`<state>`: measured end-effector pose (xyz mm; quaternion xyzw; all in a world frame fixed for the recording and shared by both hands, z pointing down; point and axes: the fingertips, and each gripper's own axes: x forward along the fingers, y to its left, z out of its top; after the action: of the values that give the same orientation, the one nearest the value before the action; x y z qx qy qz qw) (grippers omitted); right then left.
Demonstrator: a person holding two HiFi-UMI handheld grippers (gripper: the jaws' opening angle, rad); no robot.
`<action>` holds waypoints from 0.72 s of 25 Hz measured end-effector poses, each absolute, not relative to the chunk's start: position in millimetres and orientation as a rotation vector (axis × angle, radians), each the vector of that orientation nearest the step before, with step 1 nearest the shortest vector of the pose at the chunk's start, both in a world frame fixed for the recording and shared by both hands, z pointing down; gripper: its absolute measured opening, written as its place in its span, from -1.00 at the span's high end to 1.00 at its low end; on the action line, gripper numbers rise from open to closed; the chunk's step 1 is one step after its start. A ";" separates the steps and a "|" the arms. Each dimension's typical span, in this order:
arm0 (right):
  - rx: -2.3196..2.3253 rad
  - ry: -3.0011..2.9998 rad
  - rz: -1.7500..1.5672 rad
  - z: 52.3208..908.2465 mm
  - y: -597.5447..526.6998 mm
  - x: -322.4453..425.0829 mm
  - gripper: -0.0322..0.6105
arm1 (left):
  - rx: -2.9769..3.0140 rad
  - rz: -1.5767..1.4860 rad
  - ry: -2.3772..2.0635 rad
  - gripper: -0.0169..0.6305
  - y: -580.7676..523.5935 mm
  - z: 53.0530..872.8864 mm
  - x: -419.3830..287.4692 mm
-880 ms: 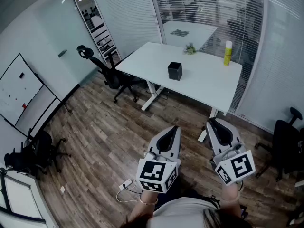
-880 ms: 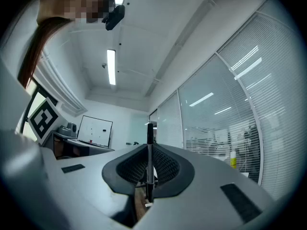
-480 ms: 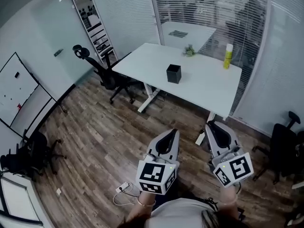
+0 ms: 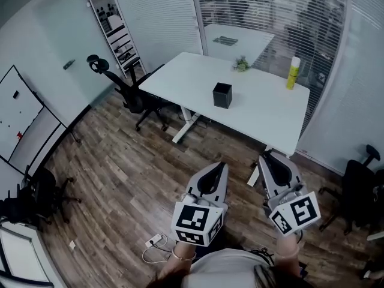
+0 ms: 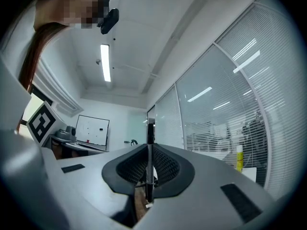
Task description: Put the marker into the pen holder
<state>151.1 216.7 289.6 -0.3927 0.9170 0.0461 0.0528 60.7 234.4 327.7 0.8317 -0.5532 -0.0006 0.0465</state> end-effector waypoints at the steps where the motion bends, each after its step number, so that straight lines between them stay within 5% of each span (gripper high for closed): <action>1: -1.194 2.790 0.138 290.9 211.4 147.2 0.73 | 2.539 -0.002 -1.684 0.89 229.5 329.0 57.5; 18: -1.279 2.756 0.171 285.4 140.4 88.4 0.73 | 2.573 -0.042 -1.622 0.89 157.6 330.1 -7.6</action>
<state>88.4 140.4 285.4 -0.4198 0.9045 0.0561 0.0490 -7.6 157.6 330.1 0.8447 -0.5327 -0.0136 0.0498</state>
